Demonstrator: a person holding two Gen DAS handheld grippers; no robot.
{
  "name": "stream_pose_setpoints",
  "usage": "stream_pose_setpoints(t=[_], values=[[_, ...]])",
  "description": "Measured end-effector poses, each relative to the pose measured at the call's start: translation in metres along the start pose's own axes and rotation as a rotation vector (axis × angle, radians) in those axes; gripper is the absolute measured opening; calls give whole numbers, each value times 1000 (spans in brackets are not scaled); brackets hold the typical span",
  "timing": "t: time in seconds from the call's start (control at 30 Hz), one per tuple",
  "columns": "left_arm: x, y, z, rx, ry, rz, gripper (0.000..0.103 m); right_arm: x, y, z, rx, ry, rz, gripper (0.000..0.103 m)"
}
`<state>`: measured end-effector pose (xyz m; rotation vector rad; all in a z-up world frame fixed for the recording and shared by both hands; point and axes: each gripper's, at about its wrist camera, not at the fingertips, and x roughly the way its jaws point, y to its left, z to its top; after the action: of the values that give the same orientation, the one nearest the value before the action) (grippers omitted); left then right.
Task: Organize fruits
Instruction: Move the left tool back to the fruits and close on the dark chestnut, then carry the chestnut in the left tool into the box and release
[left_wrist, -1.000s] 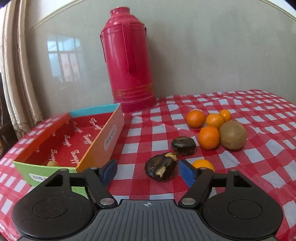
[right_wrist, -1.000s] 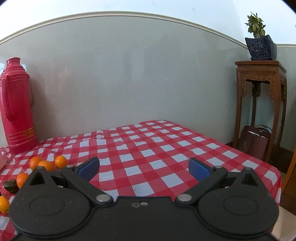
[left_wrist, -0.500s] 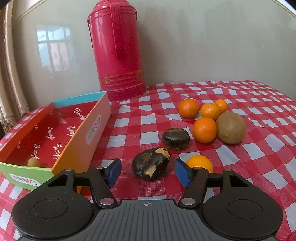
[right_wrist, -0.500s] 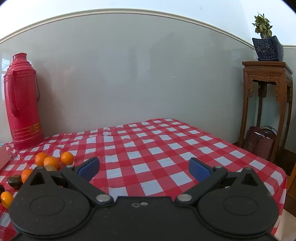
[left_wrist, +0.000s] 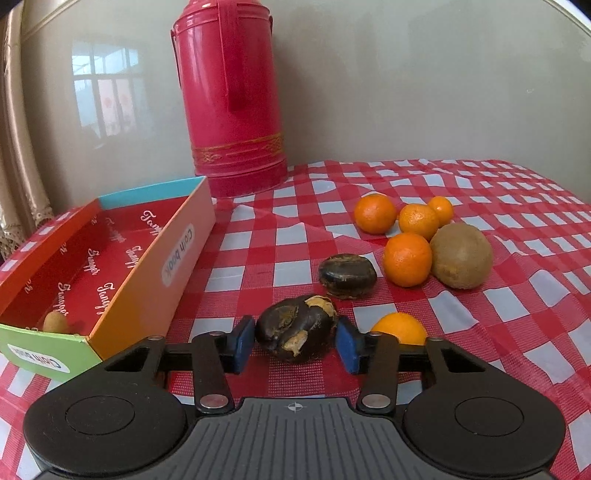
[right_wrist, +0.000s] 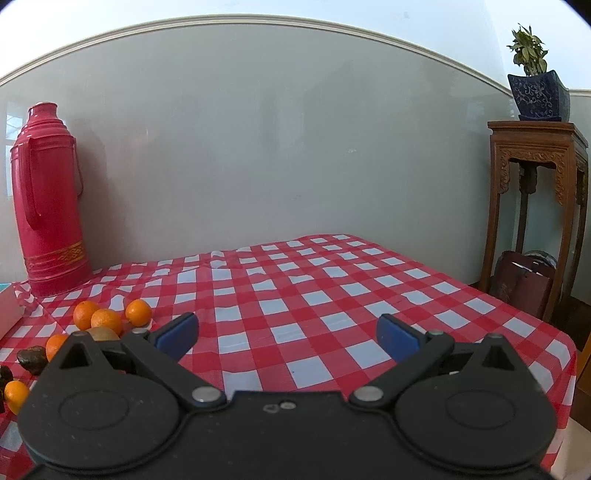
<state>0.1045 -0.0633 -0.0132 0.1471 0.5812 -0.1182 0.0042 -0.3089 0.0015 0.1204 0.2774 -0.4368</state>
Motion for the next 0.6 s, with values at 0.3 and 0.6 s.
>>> stream_pose_setpoints(t=[0.3,0.6], values=[[-11,-4,-1,31,-49,-4,44,1,1,1,-4,4,10,97],[-40,8,2,24,-221,126,44,2,8,1,-8,4,32,97]])
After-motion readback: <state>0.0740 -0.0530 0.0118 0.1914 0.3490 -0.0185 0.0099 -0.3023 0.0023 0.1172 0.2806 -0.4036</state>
